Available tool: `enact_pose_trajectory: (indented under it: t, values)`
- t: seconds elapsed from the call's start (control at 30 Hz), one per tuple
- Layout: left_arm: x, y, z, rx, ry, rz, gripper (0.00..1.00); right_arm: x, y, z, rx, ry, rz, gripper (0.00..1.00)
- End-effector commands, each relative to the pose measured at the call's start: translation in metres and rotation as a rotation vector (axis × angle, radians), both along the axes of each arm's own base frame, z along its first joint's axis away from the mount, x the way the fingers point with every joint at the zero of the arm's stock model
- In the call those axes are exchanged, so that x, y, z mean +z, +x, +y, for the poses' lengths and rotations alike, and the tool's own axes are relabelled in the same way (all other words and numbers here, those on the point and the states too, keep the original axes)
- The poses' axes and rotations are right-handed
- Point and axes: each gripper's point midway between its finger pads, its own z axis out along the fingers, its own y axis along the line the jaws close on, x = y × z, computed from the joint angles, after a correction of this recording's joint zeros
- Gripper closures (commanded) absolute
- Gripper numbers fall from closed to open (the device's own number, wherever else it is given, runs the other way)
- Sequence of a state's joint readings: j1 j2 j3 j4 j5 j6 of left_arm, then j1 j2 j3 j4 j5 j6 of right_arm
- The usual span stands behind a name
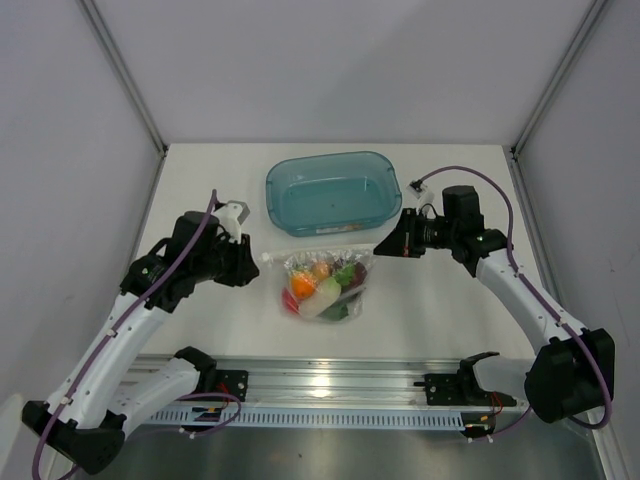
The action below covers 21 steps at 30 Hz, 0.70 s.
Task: Place the food in the zip-top bag and seal the zipper
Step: Zip the zipper food storage bag at the center of the board.
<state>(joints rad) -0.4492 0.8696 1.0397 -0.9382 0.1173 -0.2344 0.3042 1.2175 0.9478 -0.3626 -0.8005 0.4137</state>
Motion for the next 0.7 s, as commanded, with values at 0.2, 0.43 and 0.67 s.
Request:
enact_pose_trajectory:
  t: [0.2,0.43,0.67]
  values:
    - [0.006,0.007,-0.018,-0.065,-0.058,-0.004,0.01,0.003,-0.003,-0.003,-0.001,-0.004,-0.021,1.00]
    - [0.022,0.019,-0.009,-0.002,-0.031,-0.062,0.01,0.004,0.009,-0.009,-0.057,-0.025,-0.010,1.00]
    - [0.027,0.021,-0.009,-0.007,-0.031,-0.075,0.01,0.005,0.033,-0.048,-0.208,-0.072,0.042,1.00]
